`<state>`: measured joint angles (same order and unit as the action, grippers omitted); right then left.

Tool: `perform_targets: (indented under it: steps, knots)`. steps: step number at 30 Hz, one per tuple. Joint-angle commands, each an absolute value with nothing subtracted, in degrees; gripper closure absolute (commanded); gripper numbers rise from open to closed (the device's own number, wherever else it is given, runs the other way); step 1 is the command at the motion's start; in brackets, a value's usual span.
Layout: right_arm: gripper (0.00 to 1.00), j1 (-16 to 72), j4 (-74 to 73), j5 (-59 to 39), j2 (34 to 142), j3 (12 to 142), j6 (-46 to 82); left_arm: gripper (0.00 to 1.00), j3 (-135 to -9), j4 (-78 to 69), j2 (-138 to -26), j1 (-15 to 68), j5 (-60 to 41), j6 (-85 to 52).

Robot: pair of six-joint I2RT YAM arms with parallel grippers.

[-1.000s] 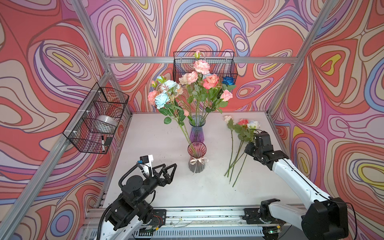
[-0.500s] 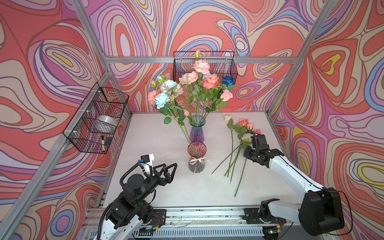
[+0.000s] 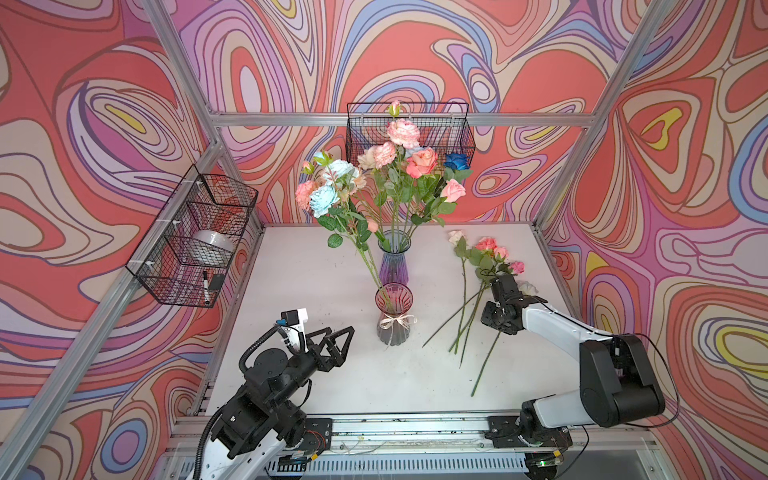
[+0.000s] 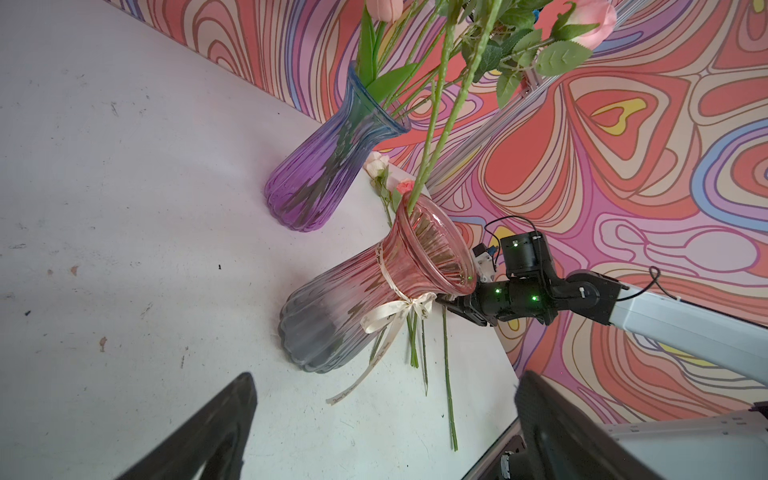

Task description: Arrange the flowers into the vase

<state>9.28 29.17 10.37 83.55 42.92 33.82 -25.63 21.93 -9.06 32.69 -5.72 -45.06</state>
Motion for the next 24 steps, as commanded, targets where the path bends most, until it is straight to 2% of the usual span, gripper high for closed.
perform_targets:
  steps: [1,6,10,14,17,24]
  knots:
    - [0.55,8.88,30.05,15.26,82.87,42.30,37.40,0.01,-27.42,23.36,-7.87,32.88,-5.25,-45.11]
    - [0.53,8.74,31.72,18.10,82.73,42.77,39.39,0.01,-26.99,23.82,-6.11,32.87,-5.02,-45.09]
    - [0.47,8.35,32.12,18.51,86.64,44.54,40.02,0.01,-26.54,23.70,-4.88,32.92,-4.97,-45.09]
    - [0.47,8.32,31.90,18.67,91.25,46.49,40.69,0.01,-26.63,23.71,-4.76,32.92,-5.47,-44.41]
    - [0.55,8.29,31.98,18.80,93.43,47.20,41.32,0.01,-26.89,23.66,-5.03,32.87,-5.75,-44.06]
    - [0.90,8.22,31.46,18.58,94.61,46.83,41.08,0.01,-27.07,23.51,-4.58,32.88,-5.86,-43.55]
